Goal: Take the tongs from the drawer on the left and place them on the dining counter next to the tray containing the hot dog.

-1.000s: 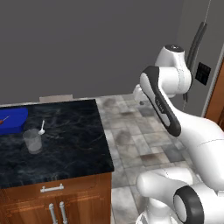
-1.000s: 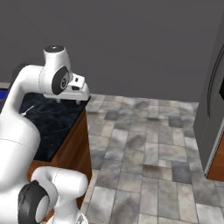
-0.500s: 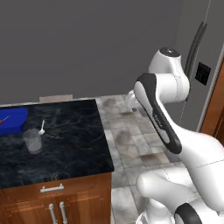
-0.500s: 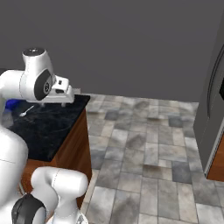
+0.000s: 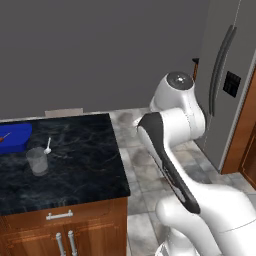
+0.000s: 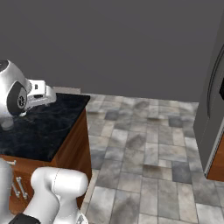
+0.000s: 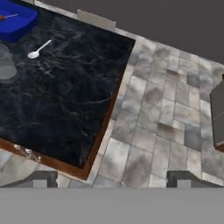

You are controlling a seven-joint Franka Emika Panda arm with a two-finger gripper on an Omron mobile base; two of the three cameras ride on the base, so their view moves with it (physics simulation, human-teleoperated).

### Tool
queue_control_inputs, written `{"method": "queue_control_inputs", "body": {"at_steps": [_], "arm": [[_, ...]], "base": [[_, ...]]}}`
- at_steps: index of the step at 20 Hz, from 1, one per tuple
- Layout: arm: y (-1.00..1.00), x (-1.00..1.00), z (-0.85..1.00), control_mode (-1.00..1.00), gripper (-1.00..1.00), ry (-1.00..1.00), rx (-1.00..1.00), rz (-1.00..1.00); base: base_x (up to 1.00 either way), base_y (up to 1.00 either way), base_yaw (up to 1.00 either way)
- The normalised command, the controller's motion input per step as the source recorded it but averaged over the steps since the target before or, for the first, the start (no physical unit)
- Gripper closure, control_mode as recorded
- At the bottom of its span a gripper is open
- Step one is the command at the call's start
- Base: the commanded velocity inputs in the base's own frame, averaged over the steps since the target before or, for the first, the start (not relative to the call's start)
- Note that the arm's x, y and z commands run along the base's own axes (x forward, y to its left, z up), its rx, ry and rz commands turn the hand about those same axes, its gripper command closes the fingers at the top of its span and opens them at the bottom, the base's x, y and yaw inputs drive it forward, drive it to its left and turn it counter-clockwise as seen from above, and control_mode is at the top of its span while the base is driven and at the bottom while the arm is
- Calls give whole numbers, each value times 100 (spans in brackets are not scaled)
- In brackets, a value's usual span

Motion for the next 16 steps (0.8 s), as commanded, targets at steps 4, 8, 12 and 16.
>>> {"method": "queue_control_inputs", "body": {"at_steps": [4,8,12,16], "arm": [[39,-12,10,-100,-100,-23,-18,10],[37,-23,11,-100,-100,-19,-22,6],[27,-20,6,-100,-100,-11,-26,2],[18,-13,0,-100,-100,-4,-28,0]], "base": [[0,0,0],[0,0,0],[0,0,0],[0,0,0]]}}
